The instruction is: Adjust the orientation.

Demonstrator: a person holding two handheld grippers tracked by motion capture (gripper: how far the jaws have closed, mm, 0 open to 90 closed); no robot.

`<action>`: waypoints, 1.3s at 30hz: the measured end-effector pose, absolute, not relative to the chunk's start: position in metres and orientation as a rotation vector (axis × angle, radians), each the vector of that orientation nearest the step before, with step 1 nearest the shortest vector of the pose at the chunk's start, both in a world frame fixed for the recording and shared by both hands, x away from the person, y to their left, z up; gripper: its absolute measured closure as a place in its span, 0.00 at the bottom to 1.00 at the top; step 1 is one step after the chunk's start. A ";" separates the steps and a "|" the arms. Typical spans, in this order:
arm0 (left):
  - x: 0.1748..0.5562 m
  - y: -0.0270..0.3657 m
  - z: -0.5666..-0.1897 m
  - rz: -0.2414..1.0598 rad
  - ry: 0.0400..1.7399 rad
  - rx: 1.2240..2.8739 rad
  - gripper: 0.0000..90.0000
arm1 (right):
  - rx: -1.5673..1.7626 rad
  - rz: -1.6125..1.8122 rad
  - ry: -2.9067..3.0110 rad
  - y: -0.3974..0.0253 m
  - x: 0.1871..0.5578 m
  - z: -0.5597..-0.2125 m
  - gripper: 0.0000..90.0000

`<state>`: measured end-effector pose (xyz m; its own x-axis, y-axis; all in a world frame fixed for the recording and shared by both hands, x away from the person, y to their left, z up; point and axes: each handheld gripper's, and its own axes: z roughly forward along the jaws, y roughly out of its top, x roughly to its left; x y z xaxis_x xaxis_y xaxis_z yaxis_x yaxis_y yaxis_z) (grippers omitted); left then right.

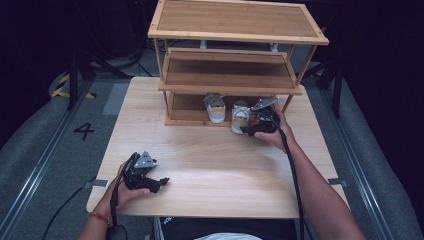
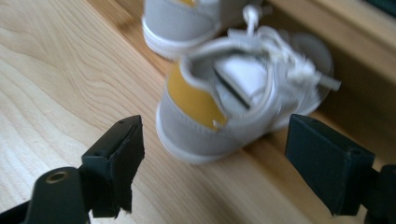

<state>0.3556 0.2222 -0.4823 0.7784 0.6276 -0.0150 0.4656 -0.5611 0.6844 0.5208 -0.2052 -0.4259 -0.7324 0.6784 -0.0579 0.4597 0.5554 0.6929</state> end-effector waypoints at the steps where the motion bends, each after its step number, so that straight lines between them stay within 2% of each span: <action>1: 0.356 0.222 -0.482 0.300 0.809 2.269 0.17 | 0.959 0.960 2.472 -0.205 0.522 -0.429 0.21; 7: 0.356 0.222 -0.482 0.299 0.808 2.269 0.17 | 1.017 0.950 2.530 -0.199 0.531 -0.450 0.21; 8: 0.356 0.222 -0.482 0.299 0.808 2.269 0.17 | 1.012 0.969 2.526 -0.197 0.533 -0.452 0.19; 20: 0.356 0.222 -0.482 0.296 0.811 2.268 0.17 | 1.017 0.979 2.516 -0.194 0.545 -0.460 0.11; 27: 0.356 0.222 -0.482 0.296 0.810 2.268 0.17 | 0.955 0.988 2.515 -0.194 0.551 -0.459 0.19; 29: 0.356 0.222 -0.482 0.297 0.808 2.269 0.17 | 0.954 1.000 2.509 -0.197 0.550 -0.458 0.27; 39: 0.356 0.222 -0.482 0.297 0.807 2.270 0.17 | 0.934 0.991 2.487 -0.188 0.559 -0.458 0.29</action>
